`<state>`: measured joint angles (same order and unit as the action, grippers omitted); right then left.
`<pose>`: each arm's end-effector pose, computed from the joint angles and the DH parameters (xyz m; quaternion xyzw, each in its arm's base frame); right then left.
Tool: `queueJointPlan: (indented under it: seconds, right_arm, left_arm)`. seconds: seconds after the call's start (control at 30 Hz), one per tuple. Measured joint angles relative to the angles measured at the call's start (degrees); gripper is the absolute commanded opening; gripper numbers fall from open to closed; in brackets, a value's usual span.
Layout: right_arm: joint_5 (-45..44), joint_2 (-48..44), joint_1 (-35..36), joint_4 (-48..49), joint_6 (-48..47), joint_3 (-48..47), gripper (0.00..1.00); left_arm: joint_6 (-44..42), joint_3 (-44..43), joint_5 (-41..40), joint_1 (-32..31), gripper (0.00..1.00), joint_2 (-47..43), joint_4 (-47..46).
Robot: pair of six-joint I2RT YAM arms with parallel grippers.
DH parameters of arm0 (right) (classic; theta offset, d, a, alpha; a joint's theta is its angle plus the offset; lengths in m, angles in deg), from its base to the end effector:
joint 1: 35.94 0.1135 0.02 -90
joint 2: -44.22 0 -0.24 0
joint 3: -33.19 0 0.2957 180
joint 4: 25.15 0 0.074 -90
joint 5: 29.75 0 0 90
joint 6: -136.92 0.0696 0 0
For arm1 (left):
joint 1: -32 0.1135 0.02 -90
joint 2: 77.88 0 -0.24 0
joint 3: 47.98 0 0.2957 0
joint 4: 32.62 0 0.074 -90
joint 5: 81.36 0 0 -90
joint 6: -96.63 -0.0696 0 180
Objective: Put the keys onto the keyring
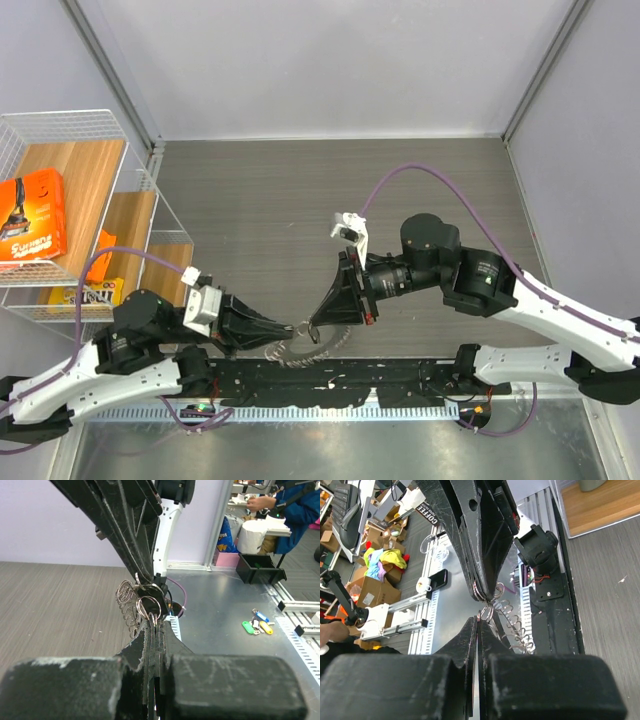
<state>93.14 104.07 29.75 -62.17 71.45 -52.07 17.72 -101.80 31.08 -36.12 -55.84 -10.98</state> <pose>0.0875 0.2856 0.4213 -0.4288 0.6330 0.5842 0.2723 0.0443 -0.1816 0.3836 0.4317 0.4820 -0.5757 0.4999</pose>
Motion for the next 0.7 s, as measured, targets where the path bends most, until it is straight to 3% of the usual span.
queueJointPlan:
  seconds: [0.7]
  right_arm:
    - [-3.26,0.63,2.56,0.52,4.50,0.24,0.06]
  left_arm:
    - [-2.86,-0.52,2.34,0.00,0.00,2.38,-0.28]
